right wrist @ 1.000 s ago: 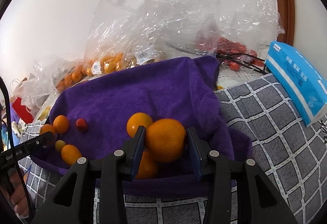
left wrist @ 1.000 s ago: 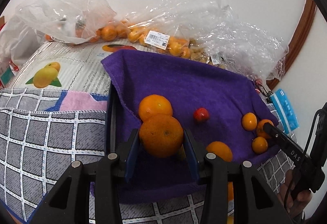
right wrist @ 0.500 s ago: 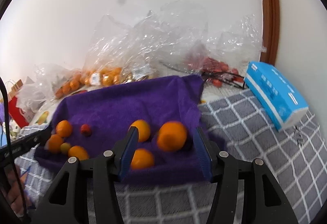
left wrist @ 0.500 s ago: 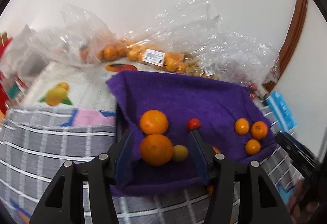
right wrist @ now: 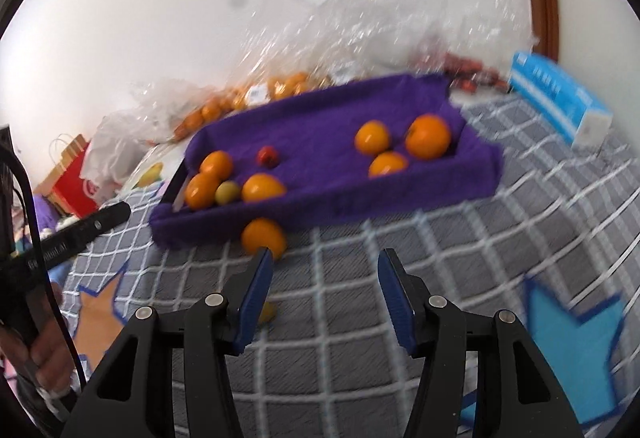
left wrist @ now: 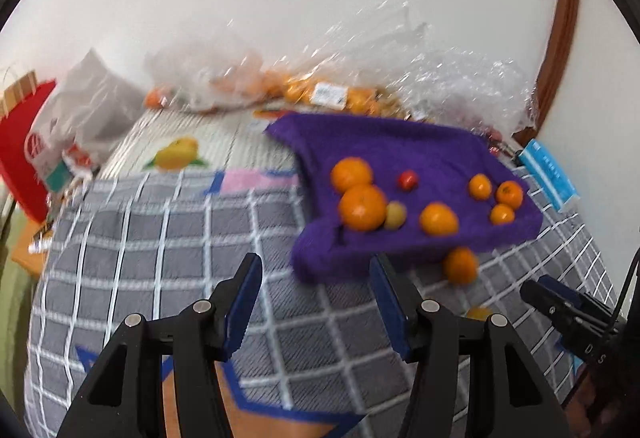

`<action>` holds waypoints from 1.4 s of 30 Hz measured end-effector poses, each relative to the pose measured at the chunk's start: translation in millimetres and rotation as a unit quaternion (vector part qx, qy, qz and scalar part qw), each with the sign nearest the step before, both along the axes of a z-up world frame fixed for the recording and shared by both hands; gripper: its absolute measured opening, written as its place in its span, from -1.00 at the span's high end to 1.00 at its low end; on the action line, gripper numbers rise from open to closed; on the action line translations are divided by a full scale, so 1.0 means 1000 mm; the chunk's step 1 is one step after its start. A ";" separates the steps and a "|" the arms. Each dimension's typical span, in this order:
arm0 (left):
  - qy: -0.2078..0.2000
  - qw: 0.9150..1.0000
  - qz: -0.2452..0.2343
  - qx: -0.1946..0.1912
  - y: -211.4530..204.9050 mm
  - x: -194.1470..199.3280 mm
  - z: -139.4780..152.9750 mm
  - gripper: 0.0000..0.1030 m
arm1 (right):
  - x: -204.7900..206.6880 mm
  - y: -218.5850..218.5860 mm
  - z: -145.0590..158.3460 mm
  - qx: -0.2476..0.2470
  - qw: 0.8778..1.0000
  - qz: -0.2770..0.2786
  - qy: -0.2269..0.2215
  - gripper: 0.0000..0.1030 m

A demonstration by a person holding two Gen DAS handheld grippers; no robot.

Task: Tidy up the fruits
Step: 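Withdraw both grippers from the towel toward the loose fruit, then close the right gripper on the yellow fruit on the bedspread, then lift the yellow fruit with the right gripper while the left grasps a loose orange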

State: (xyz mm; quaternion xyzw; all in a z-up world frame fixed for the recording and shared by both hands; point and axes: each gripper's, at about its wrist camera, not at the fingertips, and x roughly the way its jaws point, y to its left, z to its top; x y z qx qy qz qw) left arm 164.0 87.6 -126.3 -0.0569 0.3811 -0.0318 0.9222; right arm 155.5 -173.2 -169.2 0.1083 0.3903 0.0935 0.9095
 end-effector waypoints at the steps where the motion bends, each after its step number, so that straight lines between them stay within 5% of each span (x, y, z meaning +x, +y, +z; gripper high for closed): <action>1: 0.005 1.000 0.002 -0.005 0.004 -0.002 -0.005 -0.04 | -0.001 0.004 -0.002 -0.003 1.000 0.000 0.001 -0.05; 18: 0.041 0.996 0.031 -0.074 0.036 -0.008 -0.047 -0.03 | -0.002 0.045 -0.020 -0.045 0.998 0.029 0.010 0.07; 26: 0.032 0.997 0.034 -0.057 0.032 -0.011 -0.047 -0.04 | 0.002 0.066 -0.026 -0.056 0.996 0.069 0.021 0.24; 30: 0.031 0.998 0.033 -0.053 0.032 -0.010 -0.047 -0.03 | 0.002 0.072 -0.026 -0.058 0.995 0.079 0.018 0.47; 42: 0.032 0.997 0.035 -0.056 0.033 -0.010 -0.047 -0.03 | 0.006 0.078 -0.030 -0.068 0.993 0.091 0.029 0.47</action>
